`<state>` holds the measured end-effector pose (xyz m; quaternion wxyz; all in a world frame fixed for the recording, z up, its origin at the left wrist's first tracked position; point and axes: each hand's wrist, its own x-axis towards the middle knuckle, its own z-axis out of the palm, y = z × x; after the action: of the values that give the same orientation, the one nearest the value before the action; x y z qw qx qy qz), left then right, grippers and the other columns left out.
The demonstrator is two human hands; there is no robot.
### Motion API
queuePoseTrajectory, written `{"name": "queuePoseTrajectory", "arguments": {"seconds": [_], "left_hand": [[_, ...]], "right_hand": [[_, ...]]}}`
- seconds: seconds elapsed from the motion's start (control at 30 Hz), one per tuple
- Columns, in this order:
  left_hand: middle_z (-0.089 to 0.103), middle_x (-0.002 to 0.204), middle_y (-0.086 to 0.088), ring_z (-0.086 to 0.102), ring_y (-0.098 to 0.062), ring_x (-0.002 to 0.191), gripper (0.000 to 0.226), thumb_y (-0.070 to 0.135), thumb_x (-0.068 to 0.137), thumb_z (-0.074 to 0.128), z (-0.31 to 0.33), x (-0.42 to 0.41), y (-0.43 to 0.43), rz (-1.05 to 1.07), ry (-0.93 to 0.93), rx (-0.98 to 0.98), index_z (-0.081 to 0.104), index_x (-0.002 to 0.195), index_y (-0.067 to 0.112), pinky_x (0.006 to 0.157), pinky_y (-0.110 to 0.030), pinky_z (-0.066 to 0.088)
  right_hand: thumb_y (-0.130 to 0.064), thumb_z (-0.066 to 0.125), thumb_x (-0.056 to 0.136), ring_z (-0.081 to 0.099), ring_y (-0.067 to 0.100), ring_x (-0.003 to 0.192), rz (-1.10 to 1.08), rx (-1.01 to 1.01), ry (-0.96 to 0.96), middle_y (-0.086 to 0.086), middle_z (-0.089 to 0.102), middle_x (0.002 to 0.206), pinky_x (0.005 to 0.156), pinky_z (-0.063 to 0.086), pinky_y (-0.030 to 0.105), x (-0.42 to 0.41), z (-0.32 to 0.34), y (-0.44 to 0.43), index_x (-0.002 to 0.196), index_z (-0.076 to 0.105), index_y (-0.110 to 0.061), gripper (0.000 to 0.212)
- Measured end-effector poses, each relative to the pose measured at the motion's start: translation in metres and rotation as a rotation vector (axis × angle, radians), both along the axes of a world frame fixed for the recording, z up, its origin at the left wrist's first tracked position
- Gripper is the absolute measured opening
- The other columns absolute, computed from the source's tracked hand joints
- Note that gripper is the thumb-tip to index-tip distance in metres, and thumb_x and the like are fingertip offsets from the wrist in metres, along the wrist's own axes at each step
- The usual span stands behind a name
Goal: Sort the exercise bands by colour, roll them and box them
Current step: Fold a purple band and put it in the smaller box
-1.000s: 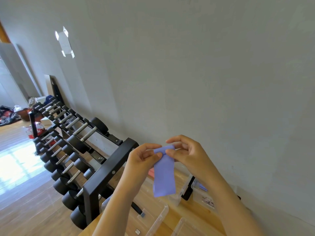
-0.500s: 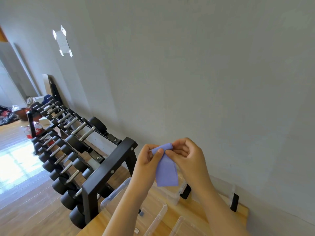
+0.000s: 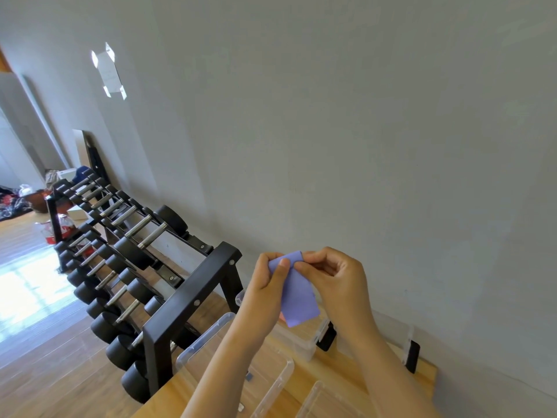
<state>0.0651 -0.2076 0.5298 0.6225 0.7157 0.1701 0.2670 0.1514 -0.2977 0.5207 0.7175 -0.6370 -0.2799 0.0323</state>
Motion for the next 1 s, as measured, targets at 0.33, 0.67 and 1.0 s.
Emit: {"name": "queuePoseTrajectory", "arguments": {"seconds": [0.33,0.67,1.0], "left_hand": [[0.072,0.098,-0.015,0.070,-0.028,0.090,0.013,0.008,0.097,0.055,0.001,-0.006,0.012,-0.090,-0.031,0.022,0.058,0.108,0.004,0.072,-0.040,0.055],[0.069,0.097,-0.013,0.066,-0.024,0.088,0.026,0.025,0.100,0.049,-0.020,-0.001,0.014,-0.029,0.059,-0.090,0.065,0.104,0.006,0.079,-0.038,0.053],[0.062,0.068,0.007,0.059,-0.010,0.064,0.021,0.025,0.096,0.055,-0.025,0.003,0.009,0.036,-0.007,0.193,0.060,0.078,0.016,0.059,-0.027,0.051]], "right_hand": [[-0.020,0.074,0.085,0.071,0.021,0.083,0.165,-0.142,0.087,0.003,0.074,0.084,0.076,0.059,0.040,0.012,0.004,-0.010,0.089,0.070,-0.017,0.007],[0.001,0.070,0.081,0.067,0.002,0.084,0.185,-0.223,0.005,-0.012,0.072,0.086,0.071,0.051,0.016,0.007,-0.002,-0.019,0.091,0.070,-0.025,0.028],[-0.017,0.078,0.081,0.072,0.018,0.085,0.197,-0.283,0.036,0.002,0.074,0.091,0.078,0.059,0.038,0.006,-0.010,-0.020,0.098,0.064,-0.022,0.023]]}}
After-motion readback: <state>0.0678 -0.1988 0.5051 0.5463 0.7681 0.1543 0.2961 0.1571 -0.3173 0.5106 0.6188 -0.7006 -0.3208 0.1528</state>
